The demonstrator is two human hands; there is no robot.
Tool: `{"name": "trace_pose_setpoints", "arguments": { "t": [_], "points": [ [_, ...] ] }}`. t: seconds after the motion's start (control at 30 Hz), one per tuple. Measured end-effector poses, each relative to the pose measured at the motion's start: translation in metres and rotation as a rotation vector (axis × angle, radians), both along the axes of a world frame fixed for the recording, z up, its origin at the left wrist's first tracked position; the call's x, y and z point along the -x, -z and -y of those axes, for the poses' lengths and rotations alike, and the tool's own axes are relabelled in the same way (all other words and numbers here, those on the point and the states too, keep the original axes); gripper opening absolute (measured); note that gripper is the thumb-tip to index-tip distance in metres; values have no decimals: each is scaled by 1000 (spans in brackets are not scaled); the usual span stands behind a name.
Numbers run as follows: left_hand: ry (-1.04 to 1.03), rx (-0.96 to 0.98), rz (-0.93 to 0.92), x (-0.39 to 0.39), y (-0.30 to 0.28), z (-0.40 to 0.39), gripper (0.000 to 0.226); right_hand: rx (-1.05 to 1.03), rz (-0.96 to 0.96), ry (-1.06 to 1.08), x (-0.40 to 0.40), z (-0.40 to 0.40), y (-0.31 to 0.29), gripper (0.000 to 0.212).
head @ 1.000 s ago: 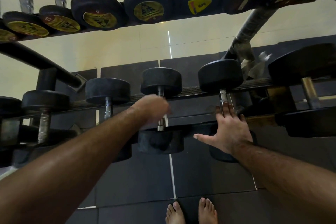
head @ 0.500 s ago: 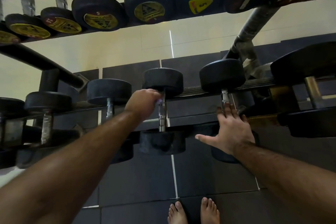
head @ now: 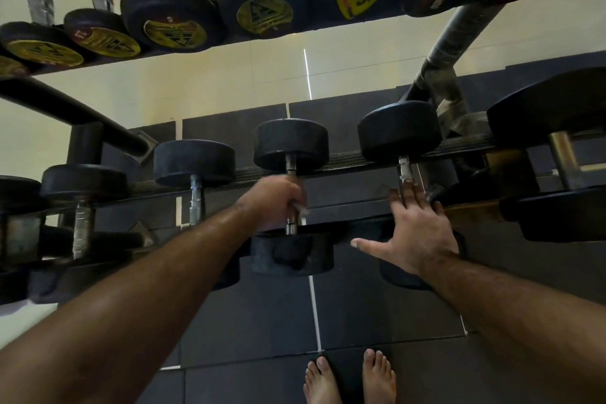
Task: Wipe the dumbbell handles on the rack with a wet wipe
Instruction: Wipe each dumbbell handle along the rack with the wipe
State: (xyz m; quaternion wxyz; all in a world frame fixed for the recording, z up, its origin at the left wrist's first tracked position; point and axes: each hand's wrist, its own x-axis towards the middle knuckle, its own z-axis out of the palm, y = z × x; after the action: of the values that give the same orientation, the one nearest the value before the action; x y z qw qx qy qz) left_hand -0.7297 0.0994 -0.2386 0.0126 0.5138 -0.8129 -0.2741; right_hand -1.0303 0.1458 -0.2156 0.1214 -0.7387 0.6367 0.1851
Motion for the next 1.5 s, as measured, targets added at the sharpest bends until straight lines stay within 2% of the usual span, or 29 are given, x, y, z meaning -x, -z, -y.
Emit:
{"name": "trace_pose_setpoints", "arguments": {
  "t": [0.07, 0.13, 0.3, 0.37, 0.43, 0.5, 0.53, 0.57, 0.67, 0.7, 0.73, 0.8, 0.87, 0.93, 1.0, 1.03, 1.1, 1.13, 1.2, 1.27, 1.3, 1.37, 1.43, 1.5],
  "points": [
    [179, -161, 105, 2, 1, -8, 10, 4, -1, -5, 0, 0, 1, 152],
    [97, -234, 105, -8, -5, -8, 5, 5, 4, -7, 0, 0, 1, 153],
    [-858, -202, -283, -34, 11, -9, 7, -23, 20, 4, 1, 1, 0, 155],
    [-1039, -238, -445, -21, 22, -6, 9, -13, 23, 10, 0, 1, -1, 154],
    [-1125, -337, -666, -4, 32, 1, 15, -8, 22, 10, 0, 1, -2, 151],
    [-1093, -436, -779, 3, 41, 6, 24, -11, 20, 13, 0, 1, -3, 149],
    [-1046, -510, -776, 1, 45, 7, 24, -9, 20, 15, -1, 1, -4, 149],
    [-962, -586, -713, -6, 45, 5, 23, -7, 21, 16, 0, 1, -5, 149],
    [-610, -749, -310, -38, 29, -4, 24, -8, 29, 15, 0, 1, -6, 150],
    [-626, -735, -274, -47, 25, -2, 25, -11, 31, 16, 0, 1, -6, 150],
    [-731, -667, -315, -50, 23, 2, 25, -15, 29, 14, 0, 1, -6, 150],
    [-1013, -534, -555, -44, 24, 14, 25, -22, 26, 11, 0, 1, -6, 150],
    [-1147, -609, -812, -21, 28, 21, 32, -22, 24, 14, -1, 1, -6, 150],
    [-1067, -799, -941, -4, 37, 15, 43, -18, 22, 17, -2, 1, -7, 150],
    [-949, -984, -876, -5, 41, 1, 47, -10, 18, 15, -2, 0, -7, 149],
    [-886, -1026, -746, -11, 40, -5, 46, -5, 18, 14, -2, -1, -6, 148],
    [-819, -992, -506, -22, 37, -9, 46, 3, 23, 12, -1, -1, -6, 148],
    [-875, -896, -487, -24, 38, -6, 45, 5, 23, 10, -1, -2, -5, 148],
    [-1057, -737, -656, -24, 39, 6, 44, 10, 18, 4, 0, -2, -5, 147],
    [-1117, -745, -903, -15, 40, 15, 44, 14, 17, 6, 0, -2, -4, 147],
    [-1081, -799, -943, -8, 37, 16, 39, 15, 17, 10, -1, -2, -4, 147],
    [-965, -911, -859, -2, 35, 9, 31, 21, 17, 17, -1, -2, -4, 146],
    [-845, -1011, -643, -6, 27, 0, 31, 29, 17, 18, -1, -1, -3, 146],
    [-745, -1001, -430, -21, 25, -5, 38, 32, 16, 19, -1, -2, -2, 146]
  ]
}}
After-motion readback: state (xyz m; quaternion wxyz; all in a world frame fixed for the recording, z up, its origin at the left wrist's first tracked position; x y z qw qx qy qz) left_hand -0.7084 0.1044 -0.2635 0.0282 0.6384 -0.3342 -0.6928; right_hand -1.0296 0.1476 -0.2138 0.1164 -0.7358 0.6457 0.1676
